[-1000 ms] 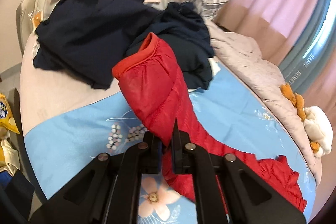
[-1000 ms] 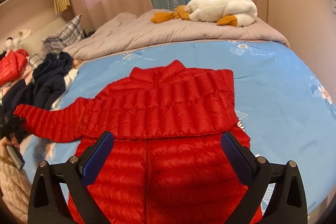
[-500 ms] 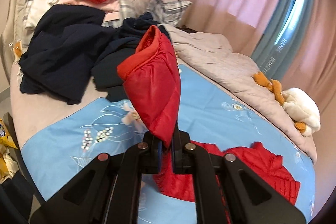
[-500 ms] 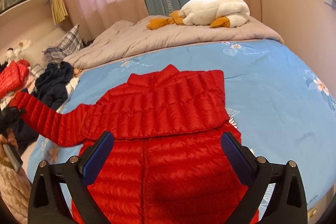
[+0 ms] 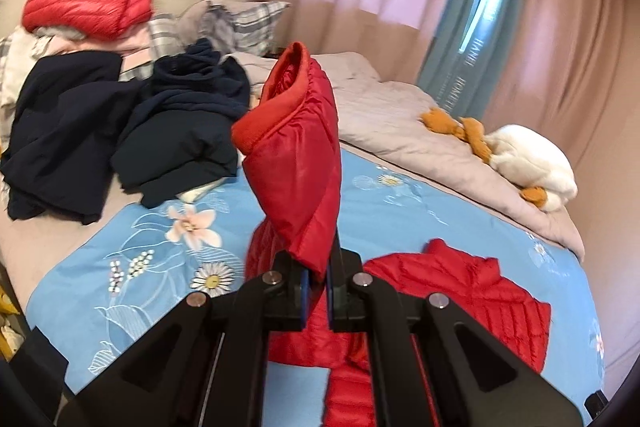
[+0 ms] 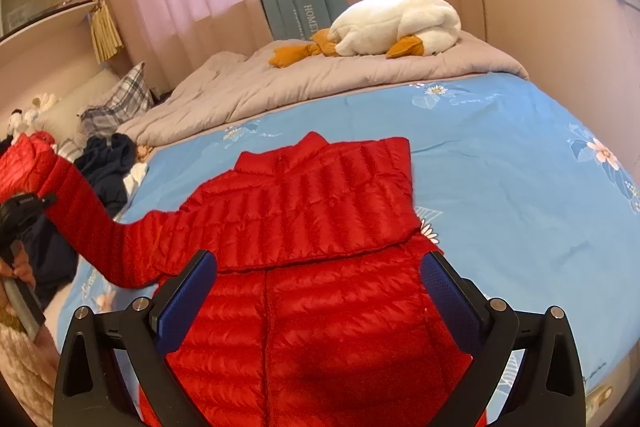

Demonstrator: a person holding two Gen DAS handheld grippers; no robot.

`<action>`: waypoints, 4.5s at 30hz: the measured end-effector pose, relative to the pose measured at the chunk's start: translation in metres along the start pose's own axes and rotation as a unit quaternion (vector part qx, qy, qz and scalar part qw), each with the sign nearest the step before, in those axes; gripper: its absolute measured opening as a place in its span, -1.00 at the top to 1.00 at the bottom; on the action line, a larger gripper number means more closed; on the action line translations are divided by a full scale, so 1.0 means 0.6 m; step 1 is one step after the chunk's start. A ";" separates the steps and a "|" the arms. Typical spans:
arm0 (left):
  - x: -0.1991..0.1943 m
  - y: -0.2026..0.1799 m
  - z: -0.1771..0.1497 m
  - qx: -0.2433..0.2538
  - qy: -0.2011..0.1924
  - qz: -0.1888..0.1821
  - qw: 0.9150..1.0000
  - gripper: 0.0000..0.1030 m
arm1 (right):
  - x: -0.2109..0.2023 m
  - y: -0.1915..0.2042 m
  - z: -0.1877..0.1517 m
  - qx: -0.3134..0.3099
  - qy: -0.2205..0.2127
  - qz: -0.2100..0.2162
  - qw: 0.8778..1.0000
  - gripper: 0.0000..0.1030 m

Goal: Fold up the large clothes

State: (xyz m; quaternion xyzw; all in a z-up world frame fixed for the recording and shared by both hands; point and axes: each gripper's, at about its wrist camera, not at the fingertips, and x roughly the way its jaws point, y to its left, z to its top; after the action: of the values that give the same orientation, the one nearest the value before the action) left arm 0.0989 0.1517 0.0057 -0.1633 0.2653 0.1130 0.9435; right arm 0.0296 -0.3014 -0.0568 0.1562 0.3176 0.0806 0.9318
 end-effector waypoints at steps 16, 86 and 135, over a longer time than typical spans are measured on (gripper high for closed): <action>0.008 -0.122 -0.045 0.071 0.034 -0.073 0.994 0.90 | -0.007 -0.020 -0.004 0.018 -0.002 -0.020 1.000 -0.98; -0.014 -0.116 -0.163 0.088 0.132 -0.060 0.986 -0.58 | 0.063 -0.035 -0.019 0.031 0.068 0.004 0.997 -0.98; 0.010 0.036 -0.189 -0.017 0.170 -0.008 0.985 -0.58 | 0.055 0.117 0.163 -0.107 -0.009 0.079 0.991 0.72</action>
State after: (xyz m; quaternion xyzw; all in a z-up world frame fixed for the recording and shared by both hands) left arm 0.0447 0.1308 -0.0942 -0.1979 0.4184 0.0804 0.8828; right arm 0.1125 -0.2504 0.0218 0.0811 0.2851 0.1862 0.9367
